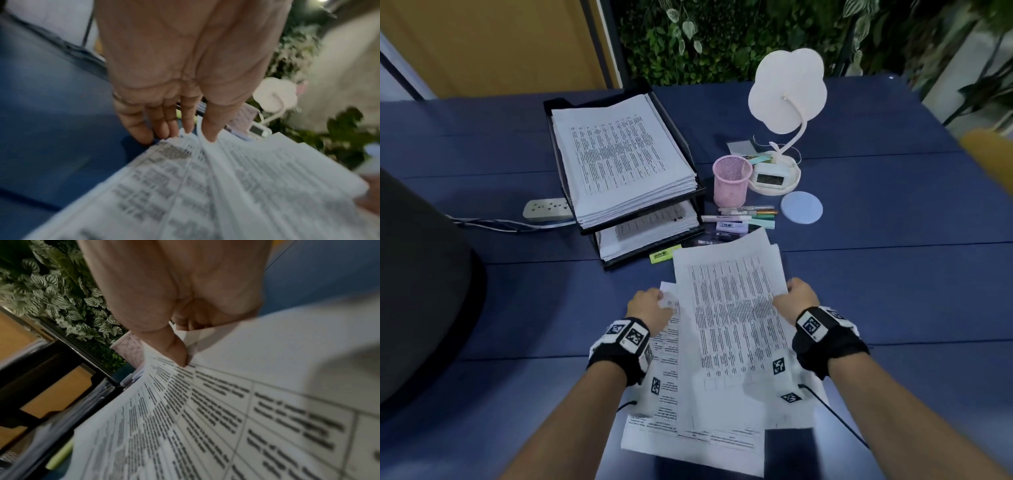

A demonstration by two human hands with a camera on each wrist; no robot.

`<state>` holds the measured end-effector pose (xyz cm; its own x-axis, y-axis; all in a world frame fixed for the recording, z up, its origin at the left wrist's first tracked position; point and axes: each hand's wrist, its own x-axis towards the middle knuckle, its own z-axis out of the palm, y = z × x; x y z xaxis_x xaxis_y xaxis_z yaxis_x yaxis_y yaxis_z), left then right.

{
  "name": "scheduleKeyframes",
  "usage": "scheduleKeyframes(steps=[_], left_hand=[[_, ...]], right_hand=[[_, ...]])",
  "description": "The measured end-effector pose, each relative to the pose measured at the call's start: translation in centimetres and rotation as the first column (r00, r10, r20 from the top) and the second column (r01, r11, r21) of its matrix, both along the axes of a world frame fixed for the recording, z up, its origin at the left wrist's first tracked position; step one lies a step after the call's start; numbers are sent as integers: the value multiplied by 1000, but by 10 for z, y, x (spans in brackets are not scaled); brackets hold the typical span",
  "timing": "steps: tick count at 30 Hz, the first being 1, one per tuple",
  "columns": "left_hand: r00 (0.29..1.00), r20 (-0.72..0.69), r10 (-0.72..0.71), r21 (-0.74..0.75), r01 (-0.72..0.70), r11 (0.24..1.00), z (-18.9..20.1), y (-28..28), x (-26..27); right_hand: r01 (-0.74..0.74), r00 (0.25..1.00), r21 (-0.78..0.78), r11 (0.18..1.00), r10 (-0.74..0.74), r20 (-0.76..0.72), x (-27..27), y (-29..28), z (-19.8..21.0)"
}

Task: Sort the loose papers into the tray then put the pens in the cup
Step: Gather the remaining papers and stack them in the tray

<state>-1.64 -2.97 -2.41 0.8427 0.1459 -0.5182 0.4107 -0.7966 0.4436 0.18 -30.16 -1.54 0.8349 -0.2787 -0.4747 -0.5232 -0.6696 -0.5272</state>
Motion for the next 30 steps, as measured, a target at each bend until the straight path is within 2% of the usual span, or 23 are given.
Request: scheduleKeyframes(steps=[2,4,8,12,15,18,22,24,26,27,28,30], left_hand=[[999,-25,-31,186,35,982,3,-6,-8],[998,-41,-54,287,64,956,5,-15,-16],[998,-46,-43,336,56,940,0,-27,-16],[998,-45,34,234,-22,972,-2,-26,-11],[997,-77,31,148,-20,989,-1,-23,-12],[990,-56,132,-2,-132,991,-6,-14,-12],[949,81,306,-269,-275,923,-6,0,-10],[906,58,420,-428,-357,830,-11,3,-9],[867,-23,498,-542,-430,722,-15,0,-9],[861,-52,505,-567,-442,695,-17,-4,-10],[871,-62,487,-575,-430,696,-15,-9,-12],[916,-40,399,-541,-355,763,-9,-19,-15]], right_hand=[[9,998,-81,997,-13,-55,-7,-7,-3],[-8,993,-107,994,-5,-118,-13,-11,-6],[-32,987,-94,995,17,-160,-17,-11,-6],[-55,984,-81,995,40,-176,-20,-9,-4],[-88,979,-80,993,72,-189,-22,-12,-1],[-99,975,-43,994,88,-203,-21,-18,2],[-40,979,71,997,53,-197,-20,-31,0],[-8,983,159,987,37,-180,-18,-32,-1],[-24,981,180,983,58,-185,-17,-28,-3],[-43,980,172,984,74,-183,-16,-23,-3],[-63,981,165,984,91,-171,-17,-17,-2],[-86,984,166,982,110,-143,-19,-5,-1]])
